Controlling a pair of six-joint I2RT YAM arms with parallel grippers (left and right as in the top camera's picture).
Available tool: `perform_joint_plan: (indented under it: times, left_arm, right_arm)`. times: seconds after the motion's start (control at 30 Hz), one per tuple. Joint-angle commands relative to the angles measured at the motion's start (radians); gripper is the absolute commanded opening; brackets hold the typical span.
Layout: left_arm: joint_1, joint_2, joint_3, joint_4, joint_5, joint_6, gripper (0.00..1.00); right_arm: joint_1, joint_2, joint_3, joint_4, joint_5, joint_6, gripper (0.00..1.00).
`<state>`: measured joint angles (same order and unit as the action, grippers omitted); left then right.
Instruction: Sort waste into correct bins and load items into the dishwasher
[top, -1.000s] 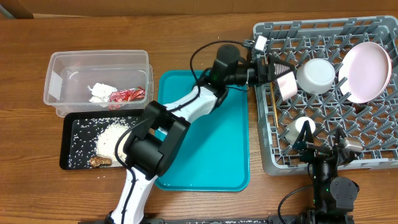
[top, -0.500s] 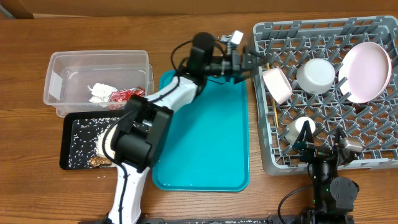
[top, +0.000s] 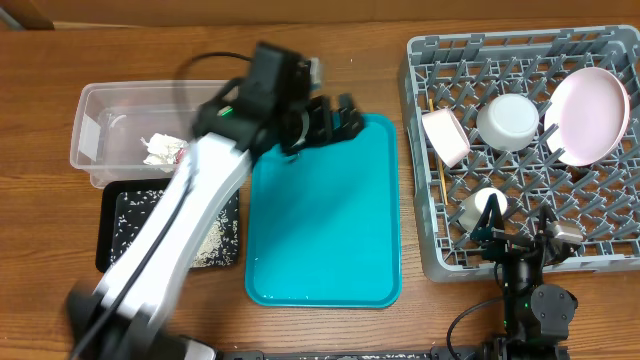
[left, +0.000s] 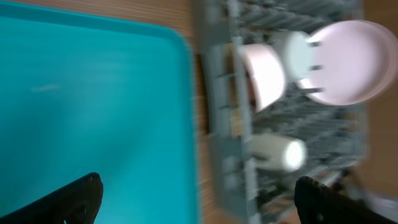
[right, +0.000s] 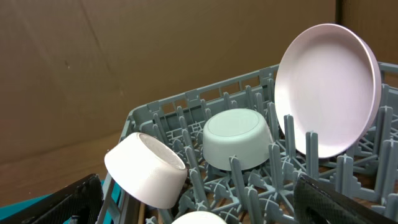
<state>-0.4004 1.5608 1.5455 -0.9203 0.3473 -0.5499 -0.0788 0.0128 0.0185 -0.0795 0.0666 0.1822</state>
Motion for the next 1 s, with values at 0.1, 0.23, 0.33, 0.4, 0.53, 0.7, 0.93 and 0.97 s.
perform_joint_plan:
  times: [0.1,0.23,0.33,0.4,0.53,0.7,0.93,0.97]
  left_arm:
    - [0.001,-0.291,0.004,-0.341,-0.586,0.153,1.0]
    - [0.001,-0.442,0.004,-0.483,-0.636,0.154,1.0]
    - [0.001,-0.52,0.004,-0.566,-0.631,0.153,1.0]
    - [0.001,-0.556,0.004,-0.597,-0.6,0.154,1.0]
    - [0.001,-0.598,0.004,-0.629,-0.59,0.154,1.0]
    - [0.001,-0.601,0.004,-0.718,-0.608,0.208,1.0]
    - [-0.003,-0.636,-0.043,-0.484,-0.643,0.353,1.0]
    - [0.011,-0.65,-0.066,-0.411,-0.62,0.412,1.0]
  right_arm:
    - [-0.006,-0.01,-0.011,0.006,0.002,0.001,1.0]
    - [-0.006,-0.01,-0.011,0.006,0.002,0.001,1.0]
    - [-0.006,-0.01,-0.011,0.006,0.002,0.001,1.0]
    - [-0.006,-0.01,-0.011,0.006,0.002,0.001,1.0]
    - [-0.006,-0.01,-0.011,0.006,0.002,0.001,1.0]
    - [-0.006,-0.01,-0.011,0.006,0.002,0.001,1.0]
    - [-0.006,-0.01,-0.011,0.006,0.002,0.001,1.0]
    - [-0.006,-0.01,-0.011,0.006,0.002,0.001,1.0]
